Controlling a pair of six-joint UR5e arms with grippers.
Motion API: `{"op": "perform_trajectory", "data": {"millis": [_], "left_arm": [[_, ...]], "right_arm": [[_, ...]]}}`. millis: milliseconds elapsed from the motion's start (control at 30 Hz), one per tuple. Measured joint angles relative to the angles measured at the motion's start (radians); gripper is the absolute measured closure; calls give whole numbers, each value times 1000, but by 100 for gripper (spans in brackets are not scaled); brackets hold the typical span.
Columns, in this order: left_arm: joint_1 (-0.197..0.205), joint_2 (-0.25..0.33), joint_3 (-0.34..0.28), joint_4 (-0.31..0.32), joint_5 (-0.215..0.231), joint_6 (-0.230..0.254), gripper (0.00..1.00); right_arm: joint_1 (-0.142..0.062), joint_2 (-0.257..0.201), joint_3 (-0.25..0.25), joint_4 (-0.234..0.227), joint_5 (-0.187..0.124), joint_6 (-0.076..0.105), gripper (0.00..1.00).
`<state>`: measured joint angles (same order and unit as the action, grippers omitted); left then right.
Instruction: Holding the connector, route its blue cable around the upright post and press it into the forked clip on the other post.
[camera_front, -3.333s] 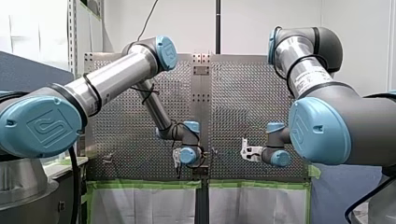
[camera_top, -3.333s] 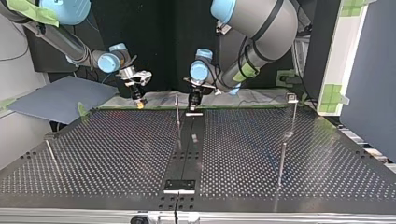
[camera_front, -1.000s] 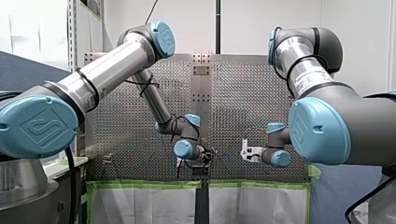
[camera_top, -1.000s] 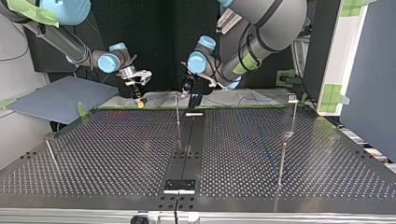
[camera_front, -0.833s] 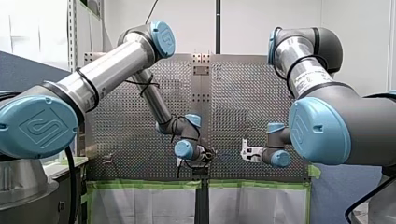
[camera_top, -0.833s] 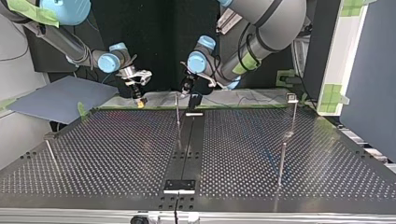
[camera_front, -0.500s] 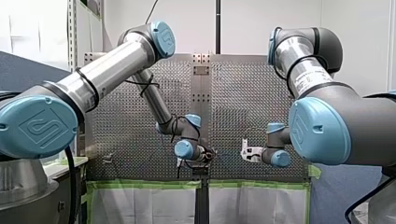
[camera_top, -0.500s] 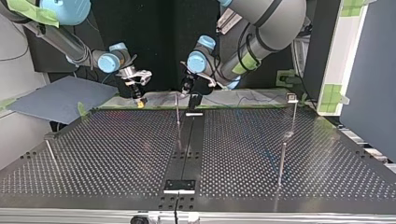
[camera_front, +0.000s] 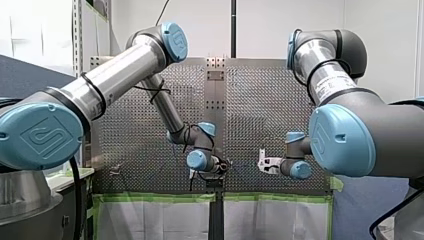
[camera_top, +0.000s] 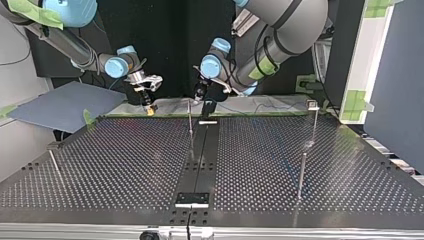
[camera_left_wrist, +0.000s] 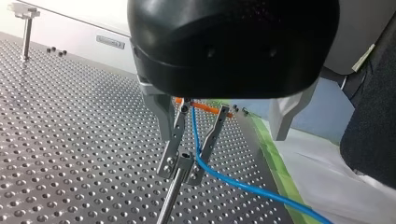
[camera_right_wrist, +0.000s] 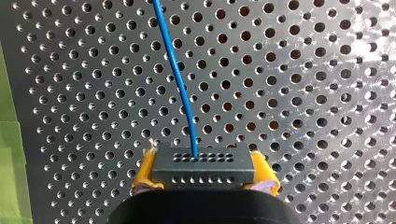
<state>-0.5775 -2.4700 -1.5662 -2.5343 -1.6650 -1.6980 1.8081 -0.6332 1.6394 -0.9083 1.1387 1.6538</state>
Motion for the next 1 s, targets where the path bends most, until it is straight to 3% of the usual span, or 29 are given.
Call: {"op": "perform_trajectory", "data": {"millis": [167, 367, 533, 767, 1000], "left_arm": [[-4, 1, -1, -8, -6, 10, 1], [-24, 27, -25, -43, -49, 55, 1], [-35, 72, -70, -16, -77, 89, 1], [-57, 138, -137, 48, -122, 60, 1], [-119, 206, -205, 79, -179, 54, 1]], "right_arm": [[1, 0, 0, 0, 1, 0, 100], [0, 0, 0, 3, 0, -1, 100], [0, 1, 0, 6, 0, -1, 100], [0, 2, 0, 7, 2, 0, 100], [0, 3, 0, 15, 22, -1, 100]]}}
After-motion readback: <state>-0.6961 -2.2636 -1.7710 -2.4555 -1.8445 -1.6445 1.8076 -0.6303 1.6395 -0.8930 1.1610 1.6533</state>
